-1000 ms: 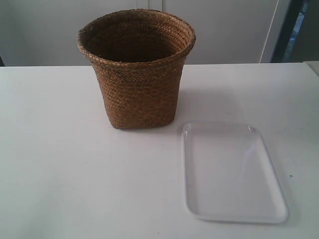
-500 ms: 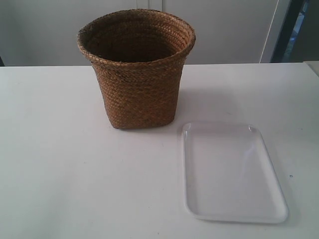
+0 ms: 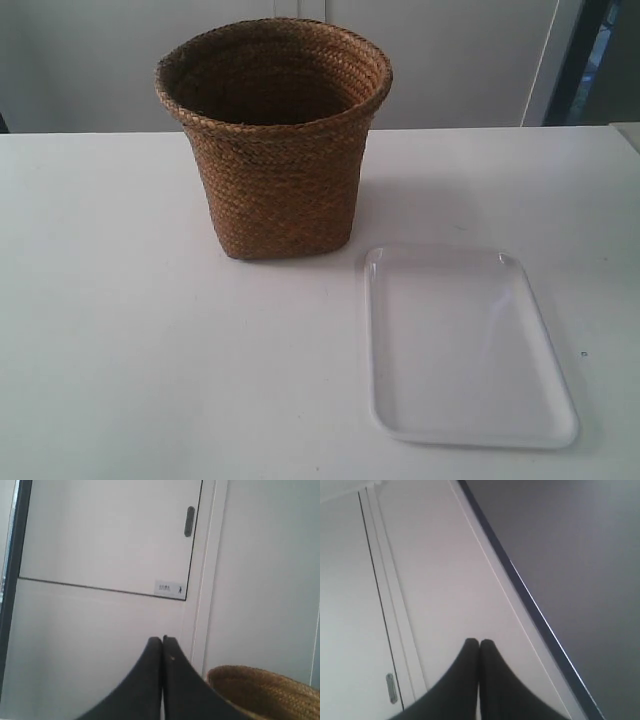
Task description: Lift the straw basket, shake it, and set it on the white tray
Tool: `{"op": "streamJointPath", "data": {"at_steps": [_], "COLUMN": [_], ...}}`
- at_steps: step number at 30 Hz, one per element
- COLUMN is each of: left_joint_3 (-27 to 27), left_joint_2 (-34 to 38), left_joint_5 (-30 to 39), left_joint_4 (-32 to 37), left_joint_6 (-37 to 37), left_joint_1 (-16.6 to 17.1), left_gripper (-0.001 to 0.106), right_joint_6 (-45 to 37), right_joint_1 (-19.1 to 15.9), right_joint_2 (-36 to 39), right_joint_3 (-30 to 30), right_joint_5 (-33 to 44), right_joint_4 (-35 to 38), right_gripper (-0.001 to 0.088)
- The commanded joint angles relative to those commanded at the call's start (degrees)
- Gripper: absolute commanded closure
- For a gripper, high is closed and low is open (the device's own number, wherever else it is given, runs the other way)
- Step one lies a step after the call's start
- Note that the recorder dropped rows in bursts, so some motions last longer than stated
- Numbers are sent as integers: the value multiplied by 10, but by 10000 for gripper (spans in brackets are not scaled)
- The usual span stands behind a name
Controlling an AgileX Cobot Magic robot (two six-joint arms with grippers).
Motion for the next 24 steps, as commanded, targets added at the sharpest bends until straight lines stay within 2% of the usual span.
{"op": "streamJointPath", "data": {"at_steps": [3,5,7,9,12,14,15,17,19,20,22,24], "left_joint_3": [-82,-140,-207,-265,-356,-407,-436,-491,-549,-575,-621,-653], "left_joint_2": [87,152,230,304,443,528,574,660,733,757,803,829], "left_joint_5": [-35,-63,-92,-105,-88,-32,22,151,300,360,454,509], "left_joint_4": [-43,-66,-99,-136,-169,-168,-168,-169,-180,-182,-177,-180], "left_joint_6": [42,92,135,147,152,152,149,112,18,-12,-11,47], "left_joint_1": [0,0,0,0,0,0,0,0,0,3,3,3], "left_gripper": [1053,1053,1053,1053,1053,1053,1053,1053,1053,1053,1053,1053], "right_joint_6": [-11,-11,-10,0,50,110,149,249,405,438,399,273], "right_joint_1": [0,0,0,0,0,0,0,0,9,20,36,46], "right_joint_2": [43,103,191,263,397,495,546,642,727,756,814,851], "right_joint_3": [-65,-113,-166,-219,-309,-379,-418,-490,-568,-599,-643,-669], "right_joint_5": [25,29,28,10,-6,30,74,215,416,502,619,667], "right_joint_4": [1,1,0,-4,-49,-107,-147,-236,-337,-367,-370,-314], "right_gripper": [868,868,868,868,868,868,868,868,868,868,868,868]}}
